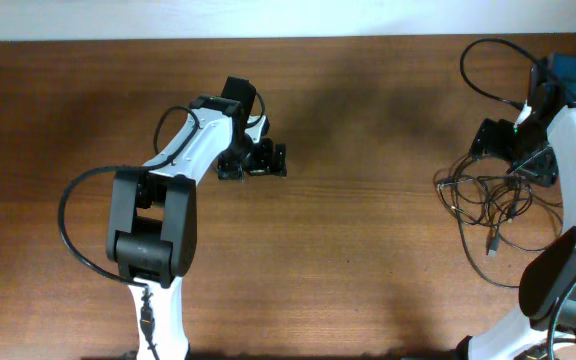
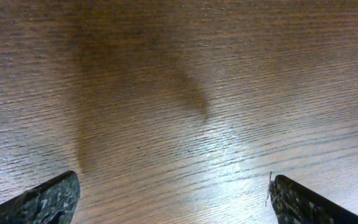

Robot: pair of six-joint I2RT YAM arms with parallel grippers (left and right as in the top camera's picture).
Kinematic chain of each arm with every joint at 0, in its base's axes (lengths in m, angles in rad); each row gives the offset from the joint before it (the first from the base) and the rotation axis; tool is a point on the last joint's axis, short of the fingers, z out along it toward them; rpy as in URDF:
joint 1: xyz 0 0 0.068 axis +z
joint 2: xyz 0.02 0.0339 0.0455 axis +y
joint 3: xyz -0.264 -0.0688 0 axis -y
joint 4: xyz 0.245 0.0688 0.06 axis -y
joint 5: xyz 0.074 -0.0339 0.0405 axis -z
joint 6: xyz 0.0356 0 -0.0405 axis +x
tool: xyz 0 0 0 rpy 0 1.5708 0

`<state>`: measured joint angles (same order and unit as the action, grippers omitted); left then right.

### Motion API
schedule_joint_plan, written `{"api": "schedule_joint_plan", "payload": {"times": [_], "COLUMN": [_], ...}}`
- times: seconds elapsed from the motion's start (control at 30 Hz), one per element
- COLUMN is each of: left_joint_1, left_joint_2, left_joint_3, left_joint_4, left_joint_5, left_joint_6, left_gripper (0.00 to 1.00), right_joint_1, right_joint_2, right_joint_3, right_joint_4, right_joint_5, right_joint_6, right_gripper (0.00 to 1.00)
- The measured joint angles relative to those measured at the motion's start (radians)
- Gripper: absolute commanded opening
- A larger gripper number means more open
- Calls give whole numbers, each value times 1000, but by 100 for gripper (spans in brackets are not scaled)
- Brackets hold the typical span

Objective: Untangle cables

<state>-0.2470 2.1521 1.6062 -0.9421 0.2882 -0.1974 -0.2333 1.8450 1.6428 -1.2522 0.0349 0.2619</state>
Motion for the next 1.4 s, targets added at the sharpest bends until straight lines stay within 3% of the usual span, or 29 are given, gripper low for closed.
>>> {"api": "schedule_joint_plan", "payload": {"times": [0.63,0.9,1.4], "left_joint_1": [0,0,-2], "left_joint_2": [0,0,0], "left_joint_3": [0,0,0], "left_joint_4": [0,0,0], "left_joint_5": [0,0,0], "left_joint_6": [0,0,0], "left_gripper": [99,99,99], "right_joint_1": [0,0,0], "right_joint_2": [-26,-378,-705], "right_joint_3": [0,2,2], "right_joint_4": [0,-1,-2], "right_joint_5": [0,0,0], "right_joint_6": [0,0,0], "right_gripper": [98,98,98]}}
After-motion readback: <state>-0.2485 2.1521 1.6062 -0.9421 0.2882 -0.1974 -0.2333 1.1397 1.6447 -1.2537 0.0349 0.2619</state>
